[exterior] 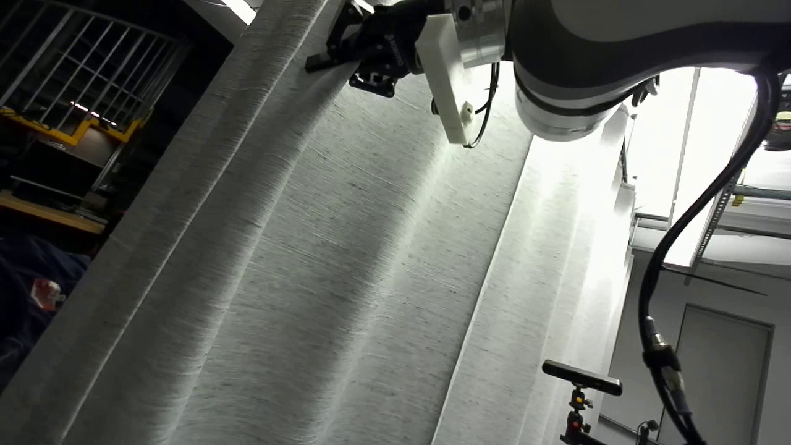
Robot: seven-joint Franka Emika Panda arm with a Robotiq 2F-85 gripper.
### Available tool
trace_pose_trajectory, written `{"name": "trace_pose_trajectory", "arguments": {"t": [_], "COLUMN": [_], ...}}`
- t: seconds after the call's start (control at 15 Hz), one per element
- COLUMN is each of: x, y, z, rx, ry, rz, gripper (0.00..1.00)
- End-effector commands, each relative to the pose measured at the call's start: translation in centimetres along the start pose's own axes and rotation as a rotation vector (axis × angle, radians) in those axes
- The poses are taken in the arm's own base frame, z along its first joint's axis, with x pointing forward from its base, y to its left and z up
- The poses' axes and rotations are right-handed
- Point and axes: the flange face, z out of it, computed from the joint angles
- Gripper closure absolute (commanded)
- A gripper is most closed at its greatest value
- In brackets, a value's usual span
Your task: Slide the curtain to the right
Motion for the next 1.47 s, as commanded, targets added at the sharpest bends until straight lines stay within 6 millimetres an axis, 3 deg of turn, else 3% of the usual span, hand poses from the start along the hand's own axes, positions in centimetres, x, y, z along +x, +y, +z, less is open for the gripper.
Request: {"name": "trace_pose_trajectory", "arguments": {"t": [0.0, 0.33, 0.6, 0.8, 1.0, 1.4], "x": [3.0, 6.2, 6.9, 6.9, 5.6, 0.3], "y": [4.5, 18.6, 31.2, 39.6, 47.1, 60.1], "z": [0.4, -2.2, -6.0, -9.6, -13.6, -21.5], "rx": [-0.029, -0.251, -0.442, -0.545, -0.632, -0.784], "ry": [-0.027, -0.035, -0.029, -0.009, 0.013, 0.075], "rz": [0.054, 0.216, 0.384, 0.505, 0.636, 0.893], "gripper": [1.00, 1.00, 1.00, 1.00, 1.00, 1.00]}}
